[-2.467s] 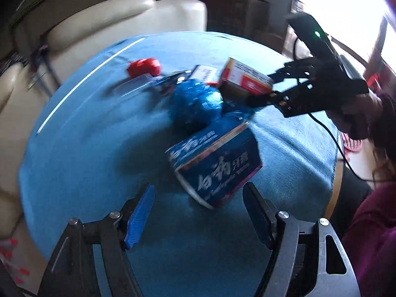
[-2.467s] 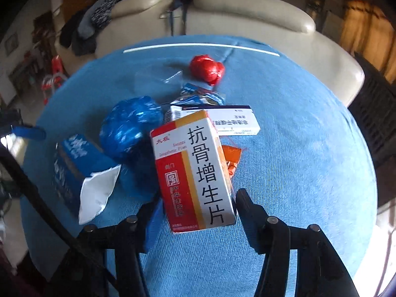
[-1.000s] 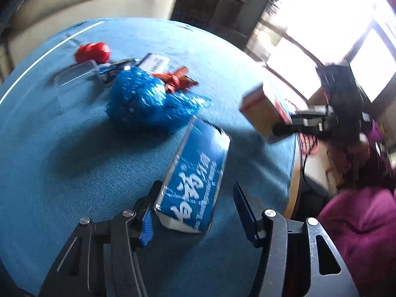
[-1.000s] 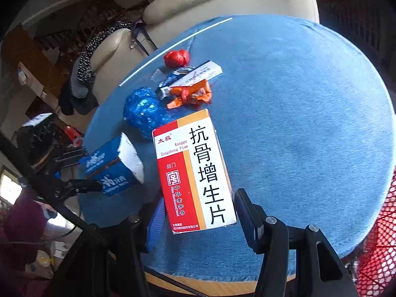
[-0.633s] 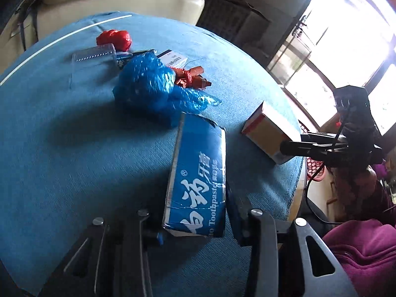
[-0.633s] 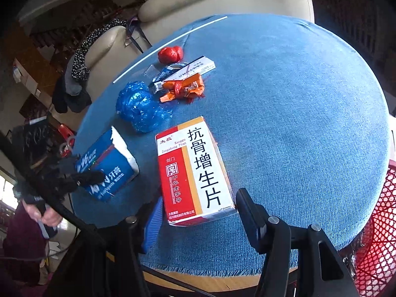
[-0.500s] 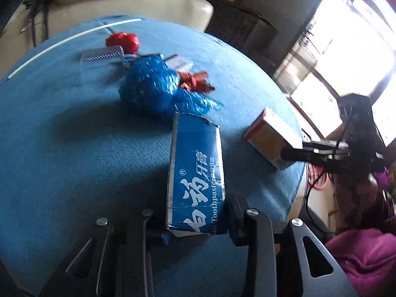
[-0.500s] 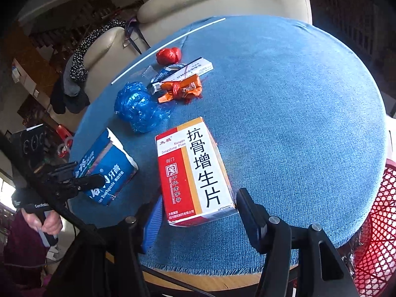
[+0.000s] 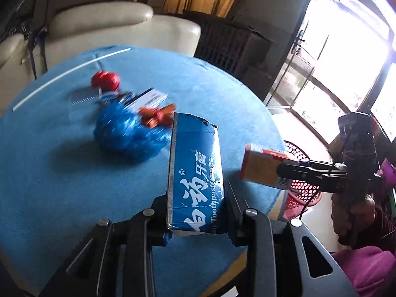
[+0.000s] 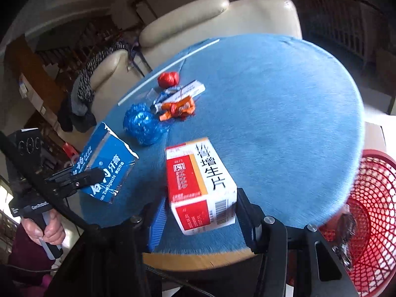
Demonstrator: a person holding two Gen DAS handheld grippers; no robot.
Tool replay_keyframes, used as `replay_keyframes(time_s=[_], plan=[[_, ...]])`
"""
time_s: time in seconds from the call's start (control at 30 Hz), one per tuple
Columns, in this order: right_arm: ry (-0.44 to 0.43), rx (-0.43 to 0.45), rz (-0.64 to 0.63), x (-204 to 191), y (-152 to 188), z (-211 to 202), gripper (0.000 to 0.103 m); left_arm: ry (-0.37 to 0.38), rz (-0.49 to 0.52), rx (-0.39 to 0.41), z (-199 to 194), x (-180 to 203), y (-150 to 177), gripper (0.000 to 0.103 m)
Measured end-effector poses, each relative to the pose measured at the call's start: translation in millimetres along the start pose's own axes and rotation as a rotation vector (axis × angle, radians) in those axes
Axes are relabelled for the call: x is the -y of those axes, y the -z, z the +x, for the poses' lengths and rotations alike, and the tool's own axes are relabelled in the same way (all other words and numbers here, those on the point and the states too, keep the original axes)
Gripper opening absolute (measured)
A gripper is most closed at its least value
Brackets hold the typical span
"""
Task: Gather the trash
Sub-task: 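Carry both boxes over the red basket and open both tools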
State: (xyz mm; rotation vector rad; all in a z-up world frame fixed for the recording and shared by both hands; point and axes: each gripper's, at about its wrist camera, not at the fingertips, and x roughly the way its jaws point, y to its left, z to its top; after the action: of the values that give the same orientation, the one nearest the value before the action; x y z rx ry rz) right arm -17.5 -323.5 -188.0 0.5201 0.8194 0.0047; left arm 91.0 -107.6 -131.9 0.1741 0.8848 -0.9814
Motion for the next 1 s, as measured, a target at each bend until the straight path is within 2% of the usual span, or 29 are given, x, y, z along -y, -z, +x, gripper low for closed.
replay_keyframes(time_s=[0.27, 0.63, 0.83, 1.0], plan=[[0.01, 0.12, 0.058, 31.5, 15.7, -60.8, 0.054, 0.019, 0.09, 0.003, 9.2, 51.1, -25.1, 0.035], [0.085, 0.268, 0.147, 83.7, 39.9, -143.6, 0.054, 0.067, 0.261, -0.036, 40.2, 139.2, -54.0, 0.035], [0.123, 0.337, 0.203, 109.2, 52.1, -178.3, 0.054, 0.02, 0.325, -0.067, 59.9, 180.2, -66.0, 0.035], [0.163, 0.384, 0.225, 122.6, 57.7, -201.5, 0.054, -0.029, 0.369, -0.061, 66.5, 212.3, -71.8, 0.035]])
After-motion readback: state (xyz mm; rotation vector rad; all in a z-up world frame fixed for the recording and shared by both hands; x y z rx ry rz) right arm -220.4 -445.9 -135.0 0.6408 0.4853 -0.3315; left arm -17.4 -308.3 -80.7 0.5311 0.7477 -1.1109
